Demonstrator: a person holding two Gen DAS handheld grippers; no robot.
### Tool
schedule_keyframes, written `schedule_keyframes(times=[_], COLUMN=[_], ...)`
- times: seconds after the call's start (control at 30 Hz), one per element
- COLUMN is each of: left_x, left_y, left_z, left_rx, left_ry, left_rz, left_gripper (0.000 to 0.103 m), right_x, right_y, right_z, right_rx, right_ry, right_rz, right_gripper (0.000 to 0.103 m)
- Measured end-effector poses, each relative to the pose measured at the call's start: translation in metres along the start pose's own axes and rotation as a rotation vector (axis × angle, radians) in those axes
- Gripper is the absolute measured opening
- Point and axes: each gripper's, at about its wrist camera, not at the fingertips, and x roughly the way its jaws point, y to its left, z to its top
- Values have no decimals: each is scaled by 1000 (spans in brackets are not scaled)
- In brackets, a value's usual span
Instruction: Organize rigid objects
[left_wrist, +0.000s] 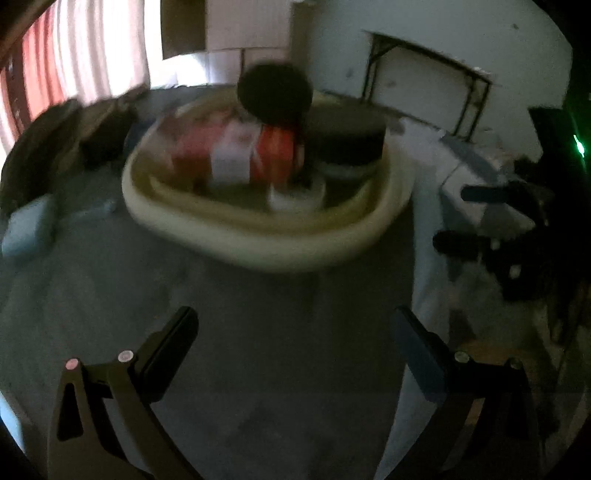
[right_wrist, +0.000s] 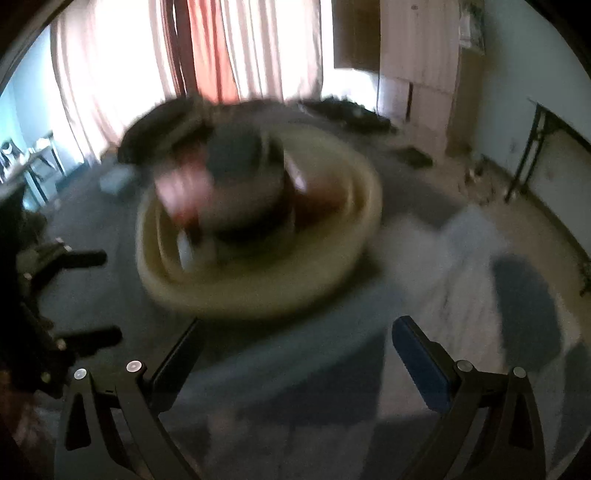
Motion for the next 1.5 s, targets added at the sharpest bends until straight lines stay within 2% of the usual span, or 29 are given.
schedule_keyframes(times=[0.07, 0.13, 0.2, 0.3, 0.47, 0.67, 1.5], left_x=[11, 23, 30, 43, 51, 52, 51], left_y=[-6, -8, -7, 6, 0, 6, 5], left_z=[-3, 0, 8, 13, 22, 20, 18], left_rx=[14, 17, 9, -72, -60, -85, -78], left_ry=[-1, 17, -5, 11, -4, -8, -6], left_rz=[33, 77, 113, 108, 147, 116, 121], left_gripper=[103, 103, 103, 103, 103, 103, 103], right_x=[12, 16, 18, 24, 36, 39, 39], right_y=[5, 10, 13, 19, 18, 21, 19], right_z=[-11, -13, -11, -11, -8, 1, 2], right_rx=[-8, -20, -20, -54, -64, -84, -78], right_ry=[22, 1, 0, 9, 22, 18, 18], right_rz=[-14, -36, -51, -70, -85, -110, -101], right_gripper=[103, 103, 103, 103, 103, 103, 103])
